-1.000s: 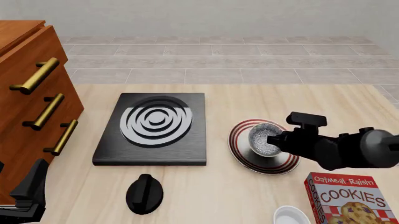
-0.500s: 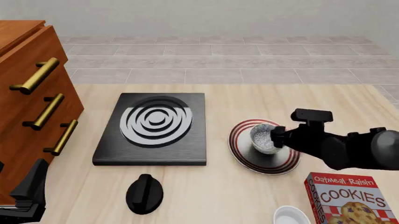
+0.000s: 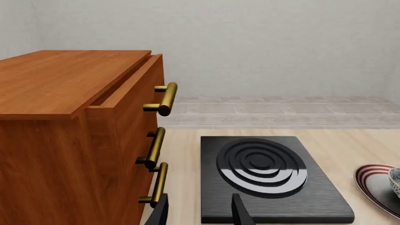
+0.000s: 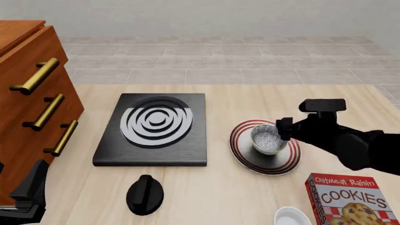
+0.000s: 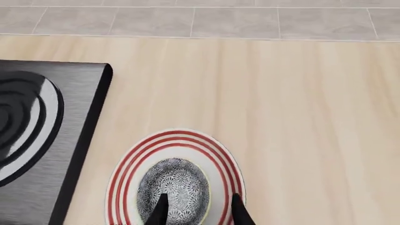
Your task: Pick the akita bowl on the stove and place it on the plate.
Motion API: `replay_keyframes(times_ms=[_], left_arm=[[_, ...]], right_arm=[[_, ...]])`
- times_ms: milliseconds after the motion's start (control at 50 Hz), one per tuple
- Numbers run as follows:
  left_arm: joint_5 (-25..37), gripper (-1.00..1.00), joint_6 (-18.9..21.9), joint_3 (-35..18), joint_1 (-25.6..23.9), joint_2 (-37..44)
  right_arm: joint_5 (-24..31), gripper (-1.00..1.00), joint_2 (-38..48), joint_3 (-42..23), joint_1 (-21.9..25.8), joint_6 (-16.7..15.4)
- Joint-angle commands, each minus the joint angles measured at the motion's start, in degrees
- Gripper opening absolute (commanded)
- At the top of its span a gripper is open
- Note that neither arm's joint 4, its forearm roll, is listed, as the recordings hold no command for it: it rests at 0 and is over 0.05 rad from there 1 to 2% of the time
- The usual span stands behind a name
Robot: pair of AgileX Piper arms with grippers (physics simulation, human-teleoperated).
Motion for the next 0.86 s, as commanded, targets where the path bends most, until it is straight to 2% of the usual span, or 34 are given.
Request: replay_keyframes(times_ms=[20,40,100,180,200,220,240,280,320,360,460,500,540,560,780,860], left_arm=[[0.00,1.00,0.00,0.00,0.00,0.00],[0.00,1.00,0.00,0.00,0.00,0.00],[0.00,1.00,0.00,0.00,0.00,0.00],[0.00,1.00,0.00,0.00,0.00,0.00],[0.00,1.00,0.00,0.00,0.00,0.00],[0.00,1.00,0.00,0.00,0.00,0.00],[0.00,1.00,0.00,0.00,0.00,0.00],[0.00,1.00,0.00,0.00,0.00,0.00],[0.00,1.00,0.00,0.00,0.00,0.00],[0.00,1.00,0.00,0.00,0.00,0.00],[0.00,1.00,0.00,0.00,0.00,0.00],[0.00,1.00,0.00,0.00,0.00,0.00],[0.00,1.00,0.00,0.00,0.00,0.00],[0.00,1.00,0.00,0.00,0.00,0.00],[0.00,1.00,0.00,0.00,0.00,0.00],[0.00,1.00,0.00,0.00,0.00,0.00]], right_arm=[[0.28,1.00,-6.32,1.36,-0.45,-2.98],[0.24,1.00,-6.11,1.49,-1.31,-4.76],[-0.20,1.00,-7.14,2.56,-0.44,-3.93],[-0.94,1.00,-11.08,4.33,-0.29,-7.90],[-0.93,1.00,-11.09,4.33,-0.29,-7.90],[-1.87,1.00,-14.07,5.76,1.42,-10.99],[-2.05,1.00,-15.43,6.30,2.16,-11.47],[-2.05,1.00,-18.01,6.98,2.84,-9.81],[-2.70,1.00,-19.59,7.90,2.16,-11.69],[-2.67,1.00,-20.36,8.26,3.04,-11.00],[-5.72,1.00,-23.95,11.58,5.08,-12.10],[-6.66,1.00,-26.29,12.56,6.09,-10.41],[-7.37,1.00,-29.31,13.92,7.07,-11.00],[-7.39,1.00,-31.87,14.74,7.24,-9.55],[-7.53,1.00,-44.97,21.02,6.98,-8.63],[-5.74,1.00,-54.26,24.11,7.10,-7.76]])
